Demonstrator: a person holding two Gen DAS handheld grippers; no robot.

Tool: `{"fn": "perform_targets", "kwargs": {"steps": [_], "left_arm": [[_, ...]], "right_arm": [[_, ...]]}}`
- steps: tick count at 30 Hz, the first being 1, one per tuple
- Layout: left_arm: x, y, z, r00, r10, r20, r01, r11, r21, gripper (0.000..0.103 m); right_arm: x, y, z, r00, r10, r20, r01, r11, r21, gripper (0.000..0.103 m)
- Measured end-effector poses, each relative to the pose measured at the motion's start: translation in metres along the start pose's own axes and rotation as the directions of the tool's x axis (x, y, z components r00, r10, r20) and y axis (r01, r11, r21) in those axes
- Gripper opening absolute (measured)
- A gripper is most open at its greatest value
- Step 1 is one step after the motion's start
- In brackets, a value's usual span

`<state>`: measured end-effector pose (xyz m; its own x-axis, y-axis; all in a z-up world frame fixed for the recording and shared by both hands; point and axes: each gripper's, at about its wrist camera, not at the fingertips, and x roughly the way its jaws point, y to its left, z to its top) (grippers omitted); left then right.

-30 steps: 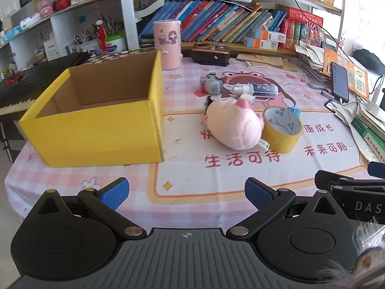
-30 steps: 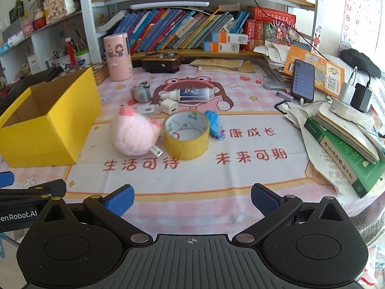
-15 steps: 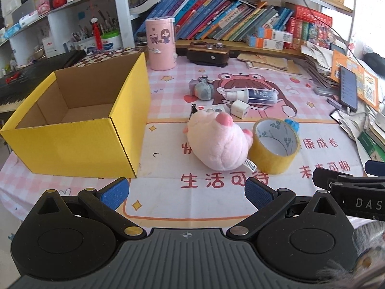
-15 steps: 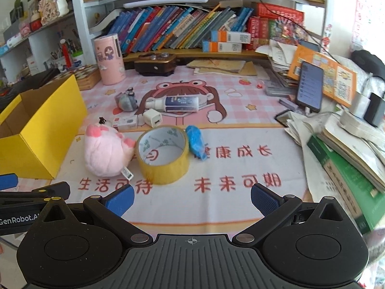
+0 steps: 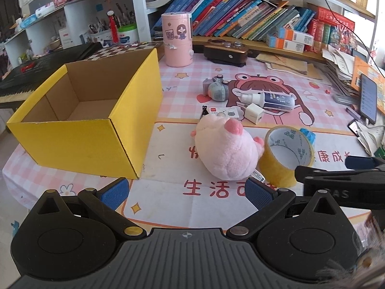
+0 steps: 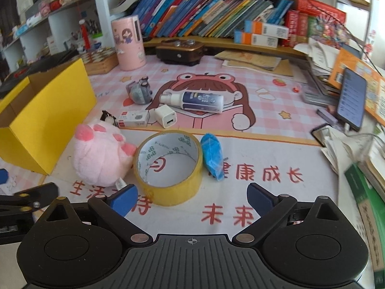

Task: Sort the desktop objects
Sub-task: 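Grasp the pink plush pig with the left gripper while the right gripper grasps the yellow tape roll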

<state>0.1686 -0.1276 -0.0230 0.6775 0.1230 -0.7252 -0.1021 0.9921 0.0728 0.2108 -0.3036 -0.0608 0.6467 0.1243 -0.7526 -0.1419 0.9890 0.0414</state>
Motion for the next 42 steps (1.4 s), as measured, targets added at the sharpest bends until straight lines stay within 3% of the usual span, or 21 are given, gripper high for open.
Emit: {"fn": "perform_targets", "kwargs": {"steps": [9,15,18,21,22,24,29,35,37,38,39,40,42], "left_arm": [[0.001,-0.002,0.006,0.999,0.042,-0.002,-0.042,0.999,-0.026,0.103],[0.002,-0.005,0.009,0.998,0.057,-0.005,-0.057,0.998,-0.031,0.103],[0.003,-0.008,0.01,0.998,0.057,-0.004,-0.057,0.998,-0.025,0.103],[0.002,-0.009,0.011,0.998,0.058,-0.003,-0.058,0.998,-0.019,0.103],[0.003,-0.01,0.011,0.998,0.058,-0.004,-0.058,0.998,-0.02,0.103],[0.003,-0.011,0.011,0.998,0.055,-0.002,-0.055,0.998,-0.019,0.103],[0.006,-0.022,0.014,1.0,0.016,0.0,-0.016,1.0,-0.003,0.103],[0.021,-0.047,0.022,0.998,-0.064,-0.009,0.064,0.998,0.016,0.103],[0.027,-0.05,0.026,0.997,-0.076,-0.011,0.076,0.997,0.002,0.103],[0.031,-0.05,0.029,0.997,-0.081,-0.011,0.081,0.997,-0.011,0.103],[0.036,-0.051,0.03,0.996,-0.084,-0.011,0.084,0.996,-0.023,0.103],[0.043,-0.052,0.032,0.996,-0.086,-0.018,0.086,0.996,-0.032,0.103],[0.057,-0.055,0.033,0.996,-0.078,-0.044,0.077,0.996,-0.038,0.103]], "right_arm": [[0.027,0.006,0.015,0.998,0.056,0.028,-0.053,0.995,-0.087,0.094],[0.031,0.007,0.018,0.993,0.118,-0.009,-0.118,0.988,-0.098,0.094],[0.036,0.011,0.014,0.993,0.111,-0.041,-0.116,0.985,-0.13,0.094],[0.042,0.009,0.013,0.994,0.102,-0.048,-0.107,0.987,-0.123,0.091],[0.042,0.007,0.014,0.993,0.108,-0.045,-0.112,0.986,-0.121,0.084],[0.04,0.006,0.015,0.995,0.093,-0.035,-0.097,0.987,-0.125,0.081],[0.007,-0.012,0.022,0.985,0.153,0.073,-0.147,0.986,-0.084,0.079],[-0.031,-0.04,0.027,0.976,0.077,0.202,-0.069,0.997,-0.046,0.075],[-0.033,-0.05,0.027,0.978,0.046,0.205,-0.043,0.999,-0.02,0.069],[-0.033,-0.055,0.026,0.98,0.034,0.198,-0.033,0.999,-0.008,0.061],[-0.031,-0.058,0.025,0.982,0.022,0.186,-0.022,1.0,0.0,0.047],[-0.028,-0.063,0.024,0.987,0.013,0.16,-0.015,1.0,0.009,0.026],[-0.018,-0.069,0.021,0.996,0.004,0.085,-0.006,1.0,0.02,0.027]]}}
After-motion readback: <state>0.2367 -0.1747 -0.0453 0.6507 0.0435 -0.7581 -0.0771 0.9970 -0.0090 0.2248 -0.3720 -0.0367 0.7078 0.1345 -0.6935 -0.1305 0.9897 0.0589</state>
